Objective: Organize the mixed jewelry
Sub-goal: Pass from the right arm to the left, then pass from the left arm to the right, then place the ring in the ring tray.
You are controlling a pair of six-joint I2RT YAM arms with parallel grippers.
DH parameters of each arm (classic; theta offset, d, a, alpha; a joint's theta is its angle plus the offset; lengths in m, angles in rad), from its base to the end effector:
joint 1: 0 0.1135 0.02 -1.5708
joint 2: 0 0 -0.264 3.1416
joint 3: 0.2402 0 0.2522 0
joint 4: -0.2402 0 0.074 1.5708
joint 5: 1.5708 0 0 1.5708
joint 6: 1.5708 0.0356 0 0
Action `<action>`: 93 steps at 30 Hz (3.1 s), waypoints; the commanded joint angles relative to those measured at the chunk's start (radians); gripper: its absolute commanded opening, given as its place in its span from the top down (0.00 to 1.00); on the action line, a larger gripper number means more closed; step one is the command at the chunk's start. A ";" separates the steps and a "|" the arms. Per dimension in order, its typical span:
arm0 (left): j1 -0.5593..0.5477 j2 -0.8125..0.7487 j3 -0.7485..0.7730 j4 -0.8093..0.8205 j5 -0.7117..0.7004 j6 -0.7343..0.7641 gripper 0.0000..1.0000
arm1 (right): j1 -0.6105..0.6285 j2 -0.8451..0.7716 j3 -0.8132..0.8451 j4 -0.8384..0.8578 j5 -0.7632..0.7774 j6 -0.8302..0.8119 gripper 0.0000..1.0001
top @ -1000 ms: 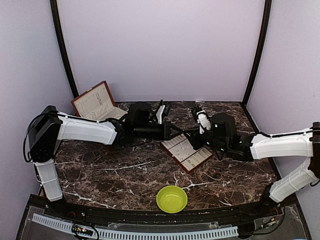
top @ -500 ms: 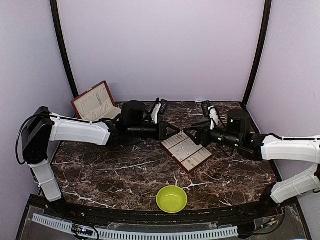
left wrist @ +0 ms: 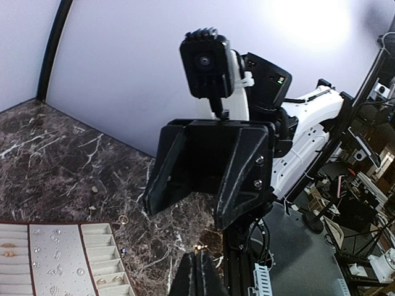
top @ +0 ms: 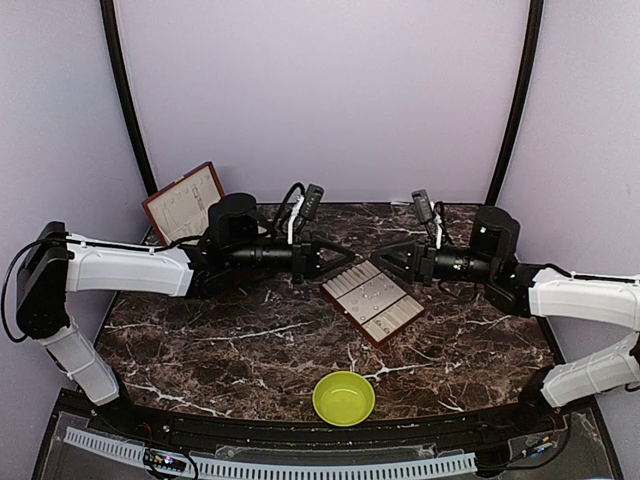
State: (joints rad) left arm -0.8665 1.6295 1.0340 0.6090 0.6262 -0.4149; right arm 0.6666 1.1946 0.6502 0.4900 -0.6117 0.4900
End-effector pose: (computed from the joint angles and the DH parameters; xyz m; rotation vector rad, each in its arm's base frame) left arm 0.2268 -0.2991 0.2907 0.9133 1.5136 -1.4536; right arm 0.1969 0.1809 0.2779 -0.6670 1.6756 1.3513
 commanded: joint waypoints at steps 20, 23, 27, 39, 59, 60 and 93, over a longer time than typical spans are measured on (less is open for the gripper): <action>0.003 -0.041 -0.035 0.196 0.115 -0.045 1.00 | 0.064 0.022 0.063 0.062 -0.092 0.009 0.75; 0.003 -0.042 -0.034 0.196 0.113 -0.047 1.00 | 0.069 0.035 0.065 0.067 -0.092 0.009 0.79; 0.003 -0.044 -0.036 0.192 0.110 -0.046 1.00 | 0.076 0.040 0.067 0.075 -0.092 0.009 0.84; 0.003 -0.048 -0.044 0.197 0.100 -0.050 1.00 | 0.086 0.049 0.070 0.095 -0.090 0.009 0.99; 0.044 -0.165 -0.093 0.041 -0.003 0.029 0.35 | 0.027 0.011 0.151 -0.341 0.188 -0.260 1.00; 0.063 -0.174 -0.100 0.029 -0.003 0.029 0.35 | 0.015 0.020 0.168 -0.390 0.219 -0.288 1.00; 0.350 -0.452 -0.087 -0.556 -0.162 0.393 0.32 | -0.114 0.750 0.767 -0.865 0.480 -0.559 1.00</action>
State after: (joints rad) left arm -0.5190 1.2114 0.9585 0.0708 0.4767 -0.0402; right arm 0.5560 1.9137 1.3678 -0.3592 -0.1516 -0.0483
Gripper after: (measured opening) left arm 0.682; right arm 0.005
